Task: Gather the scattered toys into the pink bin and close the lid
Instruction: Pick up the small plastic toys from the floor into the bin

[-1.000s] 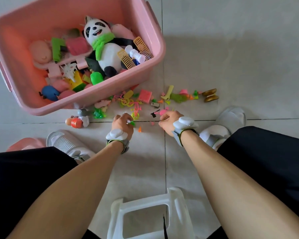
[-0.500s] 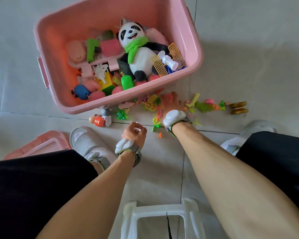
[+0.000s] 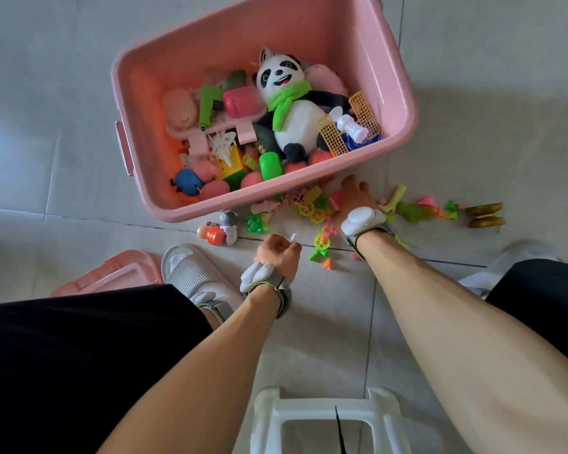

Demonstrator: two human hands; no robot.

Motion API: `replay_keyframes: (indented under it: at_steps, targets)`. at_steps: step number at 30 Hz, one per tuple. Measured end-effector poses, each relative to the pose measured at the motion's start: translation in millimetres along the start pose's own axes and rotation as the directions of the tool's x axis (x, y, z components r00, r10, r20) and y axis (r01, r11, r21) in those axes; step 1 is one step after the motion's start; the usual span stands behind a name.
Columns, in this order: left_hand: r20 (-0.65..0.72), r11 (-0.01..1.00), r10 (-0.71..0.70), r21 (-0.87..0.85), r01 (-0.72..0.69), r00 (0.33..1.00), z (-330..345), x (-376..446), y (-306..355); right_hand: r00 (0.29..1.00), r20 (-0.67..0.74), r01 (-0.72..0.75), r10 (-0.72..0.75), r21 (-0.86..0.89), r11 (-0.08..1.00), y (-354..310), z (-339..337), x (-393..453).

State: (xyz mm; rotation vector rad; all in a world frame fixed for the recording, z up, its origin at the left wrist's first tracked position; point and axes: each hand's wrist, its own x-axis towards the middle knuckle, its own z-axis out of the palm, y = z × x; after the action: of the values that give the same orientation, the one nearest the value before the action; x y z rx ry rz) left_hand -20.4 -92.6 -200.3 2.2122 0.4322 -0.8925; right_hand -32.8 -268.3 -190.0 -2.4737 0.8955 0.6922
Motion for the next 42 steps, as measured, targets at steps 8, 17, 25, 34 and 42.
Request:
replay_keyframes:
  at_steps: [8,17,25,34,42]
  targets:
    - [0.088,0.992,0.101,0.065,-0.107,0.991,-3.5,-14.9,18.7,0.972,0.121,-0.224,0.199,0.723,0.653,10.2,-26.8,-46.5]
    - [0.245,0.873,0.367,0.244,-0.423,0.898,-62.1,-51.2,68.0,0.98,0.2,-0.164,-0.013,0.833,0.528,-7.4,-79.0,-102.1]
    - [0.264,0.743,0.512,0.341,-0.576,0.817,-116.7,-85.2,115.3,0.996,0.077,-0.04,-0.042,0.823,0.567,-24.1,-133.5,-130.5]
    - [0.341,0.643,0.563,0.391,-0.658,0.753,-136.9,-85.0,170.8,1.0,-0.024,0.027,-0.014,0.801,0.598,-30.2,-178.9,-122.0]
    - [0.097,0.801,0.484,0.352,-0.485,0.87,-152.7,-63.8,169.7,0.999,0.024,-0.002,-0.026,0.762,0.647,-73.4,-168.1,-93.6]
